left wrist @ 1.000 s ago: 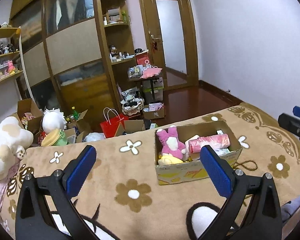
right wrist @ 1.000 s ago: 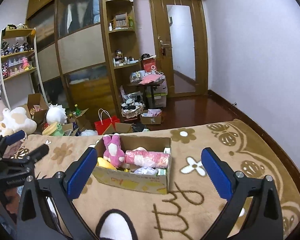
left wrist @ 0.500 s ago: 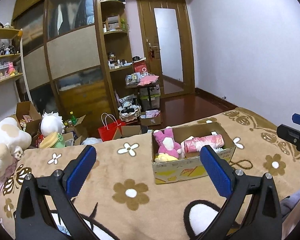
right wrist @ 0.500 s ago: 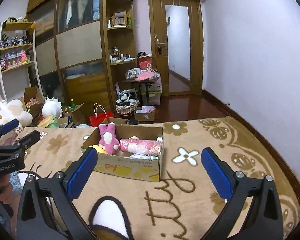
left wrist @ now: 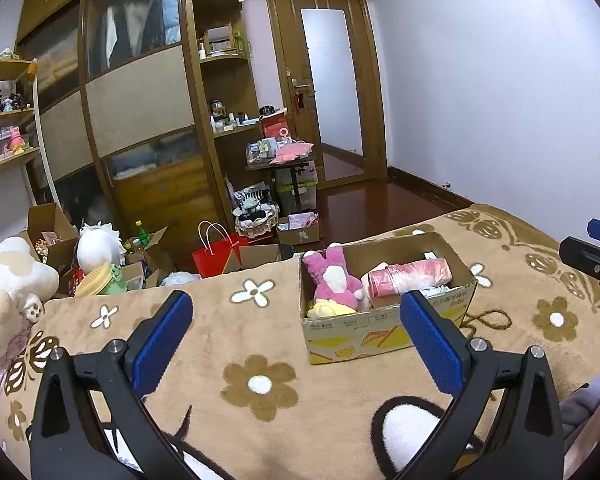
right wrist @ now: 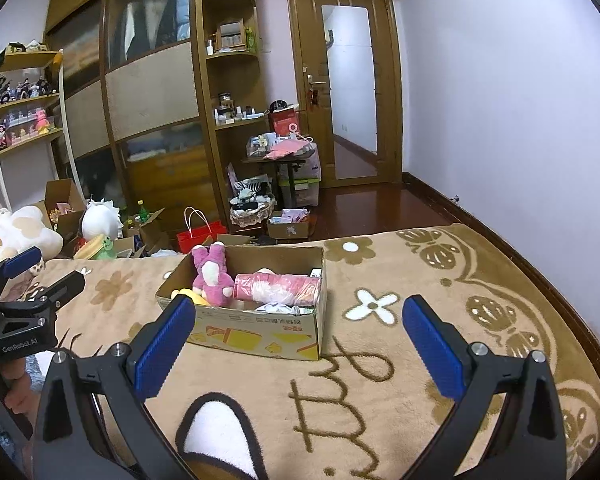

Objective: Organize soft objects

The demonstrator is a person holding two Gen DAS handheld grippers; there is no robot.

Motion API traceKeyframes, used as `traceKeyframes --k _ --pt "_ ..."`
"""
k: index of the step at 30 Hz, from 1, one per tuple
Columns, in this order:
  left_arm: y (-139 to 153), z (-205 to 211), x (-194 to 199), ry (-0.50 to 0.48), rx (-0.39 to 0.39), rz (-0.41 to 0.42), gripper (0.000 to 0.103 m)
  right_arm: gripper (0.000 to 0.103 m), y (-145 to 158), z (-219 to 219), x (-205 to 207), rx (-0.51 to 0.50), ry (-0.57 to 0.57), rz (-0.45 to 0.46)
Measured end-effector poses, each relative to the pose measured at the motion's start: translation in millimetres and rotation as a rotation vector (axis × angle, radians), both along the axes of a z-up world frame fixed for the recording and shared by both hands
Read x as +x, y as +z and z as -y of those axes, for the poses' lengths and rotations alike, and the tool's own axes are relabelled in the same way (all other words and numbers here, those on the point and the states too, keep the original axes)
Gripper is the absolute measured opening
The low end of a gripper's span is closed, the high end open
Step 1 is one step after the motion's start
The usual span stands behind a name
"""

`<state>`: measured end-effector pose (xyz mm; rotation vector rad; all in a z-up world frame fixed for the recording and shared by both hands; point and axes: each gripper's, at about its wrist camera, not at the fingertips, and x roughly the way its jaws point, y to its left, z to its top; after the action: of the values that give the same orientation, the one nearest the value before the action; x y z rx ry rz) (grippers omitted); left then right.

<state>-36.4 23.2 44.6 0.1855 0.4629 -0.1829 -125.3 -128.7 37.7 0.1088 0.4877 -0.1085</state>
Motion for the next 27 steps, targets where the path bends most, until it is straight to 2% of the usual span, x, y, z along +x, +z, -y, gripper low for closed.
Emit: traceKeyframes --k 27 --pt "-7.0 1.4 0.5 -0.012 0.016 -0.015 0.103 0.103 -5.0 4.4 4.1 0.001 -0.008 0.001"
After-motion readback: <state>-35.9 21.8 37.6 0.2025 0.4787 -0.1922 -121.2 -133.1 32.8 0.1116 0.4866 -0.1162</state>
